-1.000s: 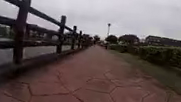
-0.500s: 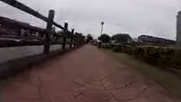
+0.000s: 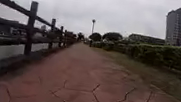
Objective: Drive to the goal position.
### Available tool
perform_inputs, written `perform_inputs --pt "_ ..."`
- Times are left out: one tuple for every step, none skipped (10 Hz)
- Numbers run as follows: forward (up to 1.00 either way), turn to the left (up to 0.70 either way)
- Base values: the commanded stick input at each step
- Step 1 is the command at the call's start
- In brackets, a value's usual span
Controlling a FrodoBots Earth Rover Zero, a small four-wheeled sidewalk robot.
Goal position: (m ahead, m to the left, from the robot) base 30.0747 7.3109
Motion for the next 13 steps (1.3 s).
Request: perform_inputs --pt "1.0 0.0" --pt "1.0 0.0" --pt "1.0 0.0" --pt "1.0 0.0" --pt "1.0 0.0" --pt "1.0 0.0" --pt "1.0 0.0" --pt "1.0 0.0" --pt "1.0 0.0" --pt "1.0 0.0" --pt "1.0 0.0" --pt "1.0 0.0" --pt "1.0 0.0"
